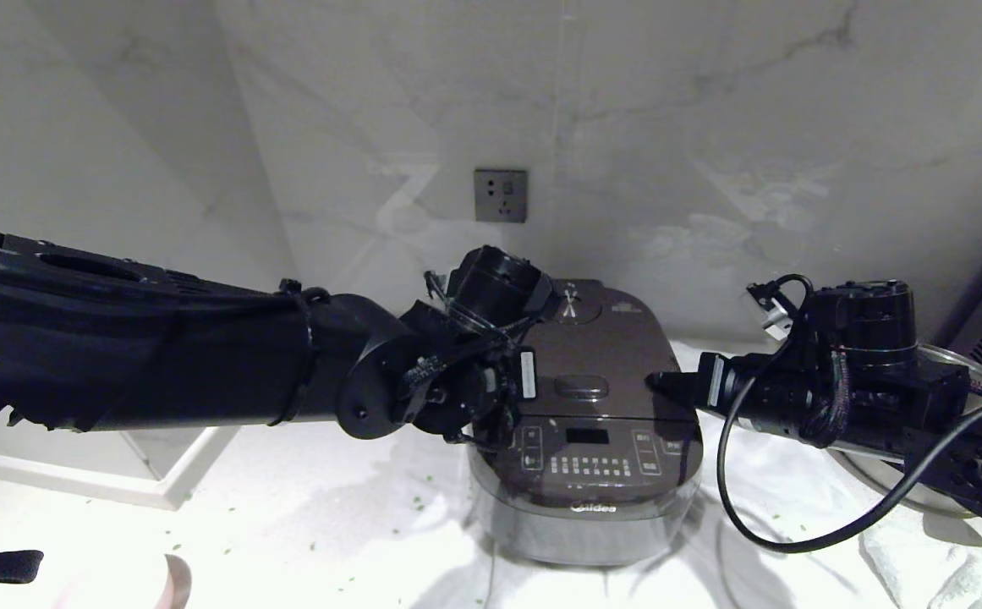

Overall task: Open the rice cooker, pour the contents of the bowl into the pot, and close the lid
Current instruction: Turn on the tap

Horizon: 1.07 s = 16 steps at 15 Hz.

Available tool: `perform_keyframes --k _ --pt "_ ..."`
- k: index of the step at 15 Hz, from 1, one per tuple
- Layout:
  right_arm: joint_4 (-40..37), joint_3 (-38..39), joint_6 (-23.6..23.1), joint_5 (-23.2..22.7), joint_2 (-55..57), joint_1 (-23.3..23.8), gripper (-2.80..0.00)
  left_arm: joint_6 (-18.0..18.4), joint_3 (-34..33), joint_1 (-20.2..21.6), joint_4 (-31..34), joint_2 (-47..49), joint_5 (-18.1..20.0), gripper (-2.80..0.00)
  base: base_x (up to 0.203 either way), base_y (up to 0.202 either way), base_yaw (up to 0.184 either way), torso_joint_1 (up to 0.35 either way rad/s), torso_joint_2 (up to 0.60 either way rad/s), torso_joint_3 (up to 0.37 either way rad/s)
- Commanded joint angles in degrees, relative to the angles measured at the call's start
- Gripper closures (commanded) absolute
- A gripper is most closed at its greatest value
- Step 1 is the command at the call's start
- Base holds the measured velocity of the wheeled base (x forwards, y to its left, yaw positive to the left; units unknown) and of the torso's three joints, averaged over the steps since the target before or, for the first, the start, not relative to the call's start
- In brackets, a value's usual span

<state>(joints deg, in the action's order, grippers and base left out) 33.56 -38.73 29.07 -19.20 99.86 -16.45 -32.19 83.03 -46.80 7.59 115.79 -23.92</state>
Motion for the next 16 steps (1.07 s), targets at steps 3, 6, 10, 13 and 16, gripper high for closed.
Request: perform_keyframes --k 3,6,10,13,16 --pt "0.0 -1.3 0.1 0.1 -4.1 -0.1 0.00 -0.8 3.8 1.5 -0.3 -2.1 -0.7 0.00 0.000 0.000 0.000 0.000 0.00 0.000" --pt "0.2 -1.4 0.1 0.2 -5.0 -0.1 0.00 -0.9 3.9 1.9 -0.3 -2.9 -0.7 0.00 0.000 0.000 0.000 0.000 0.00 0.000" --pt "0.0 -0.3 0.3 0.0 -5.2 -1.0 0.00 -0.9 1.1 1.7 -0.1 -2.9 -0.6 0.00 0.000 0.000 0.000 0.000 0.00 0.000" --pt "0.0 -0.9 2.2 -0.1 -4.8 -3.7 0.00 -0.7 -4.4 3.1 -0.2 -3.5 -0.2 0.00 0.000 0.000 0.000 0.000 0.00 0.000" --pt "0.0 -1.7 3.5 0.0 -3.2 -5.1 0.00 -0.9 -5.0 3.4 -0.3 -2.5 0.1 0.00 0.000 0.000 0.000 0.000 0.00 0.000"
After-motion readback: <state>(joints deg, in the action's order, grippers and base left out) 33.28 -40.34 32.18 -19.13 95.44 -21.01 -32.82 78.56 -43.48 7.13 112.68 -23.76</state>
